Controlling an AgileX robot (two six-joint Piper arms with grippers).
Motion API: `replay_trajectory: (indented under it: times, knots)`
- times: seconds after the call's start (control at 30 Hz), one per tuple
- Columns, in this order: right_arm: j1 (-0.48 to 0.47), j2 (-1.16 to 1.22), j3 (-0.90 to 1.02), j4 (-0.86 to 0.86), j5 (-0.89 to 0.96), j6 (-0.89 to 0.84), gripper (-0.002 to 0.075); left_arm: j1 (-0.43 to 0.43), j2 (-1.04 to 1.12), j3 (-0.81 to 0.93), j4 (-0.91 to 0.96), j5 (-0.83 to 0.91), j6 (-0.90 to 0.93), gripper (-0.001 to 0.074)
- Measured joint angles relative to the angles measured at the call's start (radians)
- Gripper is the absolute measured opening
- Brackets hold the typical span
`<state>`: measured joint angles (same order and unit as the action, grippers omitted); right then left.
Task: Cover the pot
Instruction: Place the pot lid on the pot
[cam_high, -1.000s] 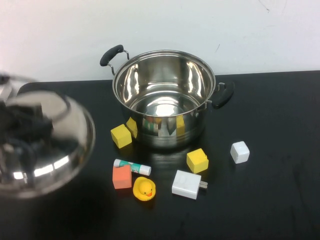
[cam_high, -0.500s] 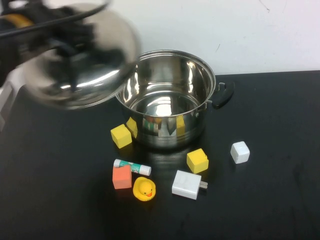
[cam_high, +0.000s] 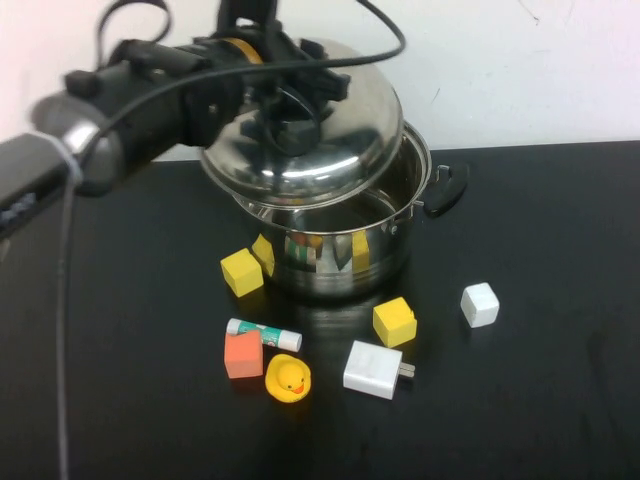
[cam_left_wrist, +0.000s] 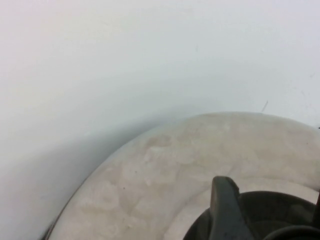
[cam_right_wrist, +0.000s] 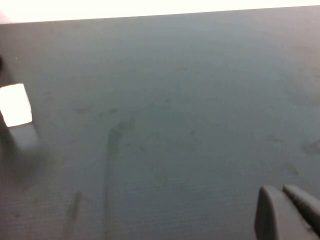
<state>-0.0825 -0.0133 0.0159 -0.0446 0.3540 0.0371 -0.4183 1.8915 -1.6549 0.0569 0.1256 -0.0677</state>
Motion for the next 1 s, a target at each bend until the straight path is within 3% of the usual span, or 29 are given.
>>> replay_trajectory:
  times: [1.0]
  knots:
    - [0.000, 0.000, 0.000, 0.000, 0.000, 0.000, -0.0002, -0.054, 0.115, -0.041, -0.037, -0.020, -0.015, 0.0314]
